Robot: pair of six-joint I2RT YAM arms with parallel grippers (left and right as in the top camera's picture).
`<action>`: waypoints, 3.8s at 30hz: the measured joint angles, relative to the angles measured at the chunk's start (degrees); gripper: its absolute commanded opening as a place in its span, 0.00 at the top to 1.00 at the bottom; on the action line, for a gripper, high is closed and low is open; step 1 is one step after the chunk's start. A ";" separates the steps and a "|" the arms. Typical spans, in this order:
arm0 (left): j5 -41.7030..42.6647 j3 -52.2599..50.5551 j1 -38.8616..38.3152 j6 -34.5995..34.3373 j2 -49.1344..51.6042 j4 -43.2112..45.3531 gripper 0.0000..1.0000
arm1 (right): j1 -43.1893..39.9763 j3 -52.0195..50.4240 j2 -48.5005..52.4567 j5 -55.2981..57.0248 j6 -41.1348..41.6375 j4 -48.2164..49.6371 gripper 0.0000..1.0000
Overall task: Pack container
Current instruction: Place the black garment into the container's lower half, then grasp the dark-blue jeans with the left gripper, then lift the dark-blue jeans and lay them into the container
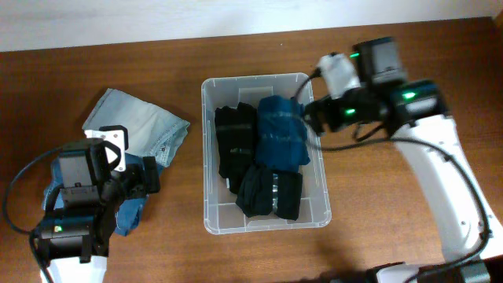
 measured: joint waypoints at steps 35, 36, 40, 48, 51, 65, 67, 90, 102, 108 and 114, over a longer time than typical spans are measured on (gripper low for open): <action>-3.69 0.87 7.15 -8.46 -10.86 -0.26 0.01 | -13.51 -0.02 1.92 -4.92 3.45 -4.96 0.02; -3.69 0.98 8.57 -9.31 -10.84 -0.59 0.01 | -13.51 -0.02 1.92 -4.94 3.50 -4.98 0.02; -1.22 1.03 16.28 -12.13 -7.04 -1.38 0.01 | -13.51 -0.02 1.92 -4.92 3.50 -5.09 0.02; 11.74 1.07 32.17 -13.18 9.88 -2.10 0.01 | -13.51 -0.02 1.92 -4.90 3.87 -5.11 0.02; 14.27 1.07 38.03 -13.16 16.33 -1.99 0.00 | -13.51 -0.02 1.92 -4.90 3.89 -5.11 0.02; 20.76 -10.08 45.11 -12.96 34.27 9.33 0.01 | -13.51 -0.02 1.92 -4.90 4.31 -5.11 0.02; 22.88 -13.64 45.72 -12.28 34.27 14.75 0.01 | -13.51 -0.02 1.92 -4.90 4.33 -4.74 0.02; 43.74 -22.95 46.34 -9.16 29.40 32.06 0.99 | -13.51 -0.02 1.92 -4.90 4.46 -4.66 0.02; 48.81 -4.07 34.38 -11.91 5.88 18.99 0.99 | -13.51 -0.02 1.92 -4.90 4.48 -4.48 0.02; 51.98 10.03 17.44 -13.46 6.03 18.58 0.99 | -13.51 -0.02 1.92 -4.87 4.50 -4.48 0.02; 58.05 13.18 3.69 -12.04 8.83 10.51 0.99 | -13.51 -0.02 1.92 -4.87 4.52 -4.46 0.01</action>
